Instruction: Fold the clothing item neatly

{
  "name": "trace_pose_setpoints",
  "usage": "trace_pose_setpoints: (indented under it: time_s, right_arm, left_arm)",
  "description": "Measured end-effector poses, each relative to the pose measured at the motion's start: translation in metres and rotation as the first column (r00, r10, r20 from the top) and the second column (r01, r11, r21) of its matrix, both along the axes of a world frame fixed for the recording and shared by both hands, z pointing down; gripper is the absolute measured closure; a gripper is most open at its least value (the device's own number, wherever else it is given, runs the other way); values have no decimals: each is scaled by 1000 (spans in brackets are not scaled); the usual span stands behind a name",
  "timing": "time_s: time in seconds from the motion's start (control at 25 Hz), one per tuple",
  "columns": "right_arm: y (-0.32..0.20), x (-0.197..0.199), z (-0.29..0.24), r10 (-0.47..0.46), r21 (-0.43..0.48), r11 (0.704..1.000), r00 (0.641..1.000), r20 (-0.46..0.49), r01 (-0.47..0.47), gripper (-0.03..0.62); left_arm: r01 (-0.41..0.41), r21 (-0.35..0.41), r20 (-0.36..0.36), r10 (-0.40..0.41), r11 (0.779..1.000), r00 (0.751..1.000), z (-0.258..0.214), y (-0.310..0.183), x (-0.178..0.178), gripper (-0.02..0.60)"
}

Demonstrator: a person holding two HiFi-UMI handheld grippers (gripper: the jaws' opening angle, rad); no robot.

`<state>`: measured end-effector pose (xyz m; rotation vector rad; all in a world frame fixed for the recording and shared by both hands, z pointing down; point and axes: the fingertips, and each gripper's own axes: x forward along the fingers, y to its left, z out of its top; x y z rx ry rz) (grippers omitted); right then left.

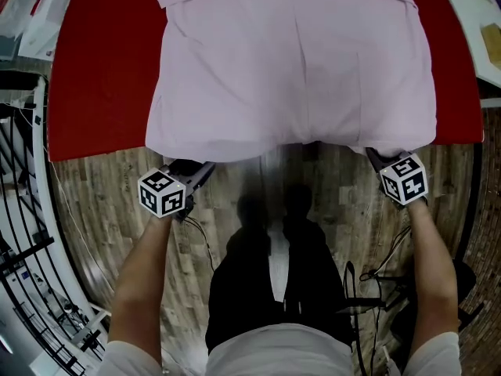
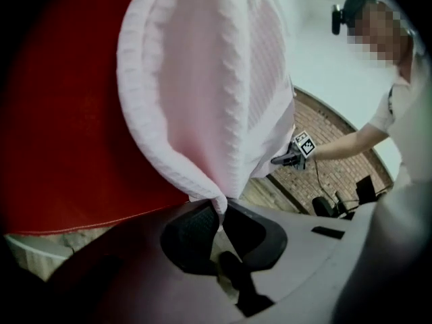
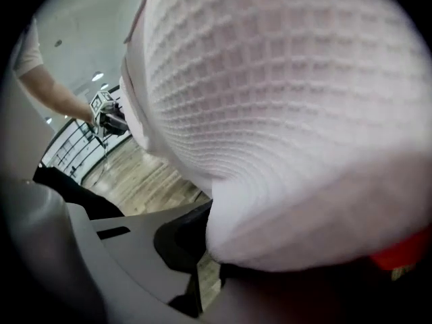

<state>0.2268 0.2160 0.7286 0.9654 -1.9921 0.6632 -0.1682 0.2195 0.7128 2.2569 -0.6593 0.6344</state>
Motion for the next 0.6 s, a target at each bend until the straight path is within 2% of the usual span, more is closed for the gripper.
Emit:
trace_pose_setpoints:
  time_s: [0.12,0.24,0.6]
  right_arm:
    - [23,-10,-13,43,-77,996,997,67,-38,563]
    - [43,-20,-30,63,-124,991,992,108,-49,563]
    - [81,-38,-86,37,-160,987,992,121,-17,563]
  left_arm:
    - [29,-58,-52,-32,998,998,-17,16,3,563]
    - [28,-124,-68,-37,992,997,-33,34,6,563]
    - [3,-187,-93,-21,982,995,-87,69,17,563]
